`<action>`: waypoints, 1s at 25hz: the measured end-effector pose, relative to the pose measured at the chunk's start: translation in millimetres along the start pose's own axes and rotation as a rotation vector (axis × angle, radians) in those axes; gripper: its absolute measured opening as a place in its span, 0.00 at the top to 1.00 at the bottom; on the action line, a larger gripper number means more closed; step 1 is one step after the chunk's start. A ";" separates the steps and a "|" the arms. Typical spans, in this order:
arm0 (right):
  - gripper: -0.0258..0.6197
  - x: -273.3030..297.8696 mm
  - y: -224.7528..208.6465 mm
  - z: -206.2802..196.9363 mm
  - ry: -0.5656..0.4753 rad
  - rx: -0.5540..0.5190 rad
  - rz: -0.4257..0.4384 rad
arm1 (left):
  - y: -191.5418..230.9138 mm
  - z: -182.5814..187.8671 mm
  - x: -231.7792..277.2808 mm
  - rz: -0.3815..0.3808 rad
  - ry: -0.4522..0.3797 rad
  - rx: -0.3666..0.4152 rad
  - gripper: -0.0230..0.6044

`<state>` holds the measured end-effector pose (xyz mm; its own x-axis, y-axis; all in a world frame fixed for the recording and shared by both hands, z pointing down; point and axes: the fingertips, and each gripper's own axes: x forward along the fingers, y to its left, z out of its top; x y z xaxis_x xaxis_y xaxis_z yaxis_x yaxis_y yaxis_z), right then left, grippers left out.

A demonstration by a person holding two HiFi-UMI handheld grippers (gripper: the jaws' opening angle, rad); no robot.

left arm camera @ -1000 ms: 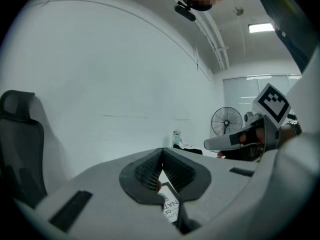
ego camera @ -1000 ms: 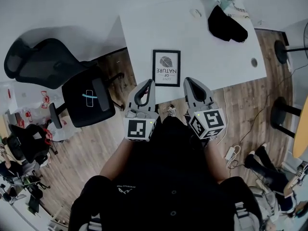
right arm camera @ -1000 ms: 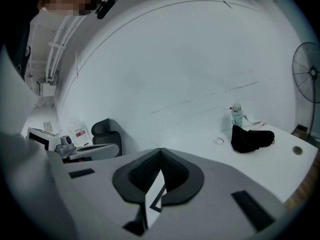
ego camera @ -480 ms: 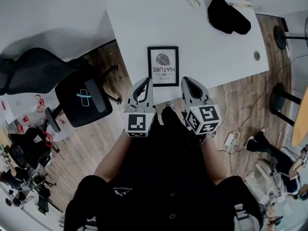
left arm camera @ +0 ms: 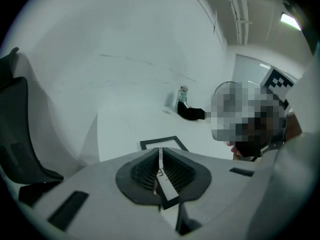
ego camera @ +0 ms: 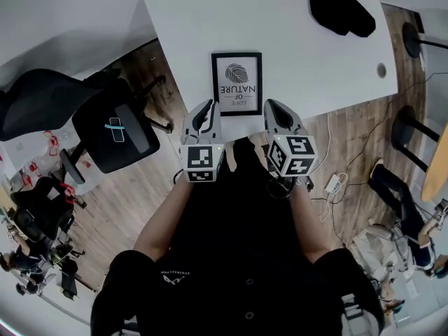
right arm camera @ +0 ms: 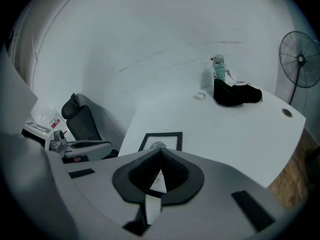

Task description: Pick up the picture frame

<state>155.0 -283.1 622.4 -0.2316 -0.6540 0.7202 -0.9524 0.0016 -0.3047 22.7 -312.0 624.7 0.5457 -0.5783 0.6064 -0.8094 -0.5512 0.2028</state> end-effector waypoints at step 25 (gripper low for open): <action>0.81 73.2 -36.1 -84.7 0.262 0.022 -0.103 | 14.5 -94.0 71.4 -0.005 0.342 -0.158 0.80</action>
<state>155.7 -267.0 738.9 -0.1800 -0.4316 0.8839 -0.9697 -0.0728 -0.2330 29.6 -304.7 743.2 0.4670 -0.3267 0.8217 -0.8450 -0.4386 0.3059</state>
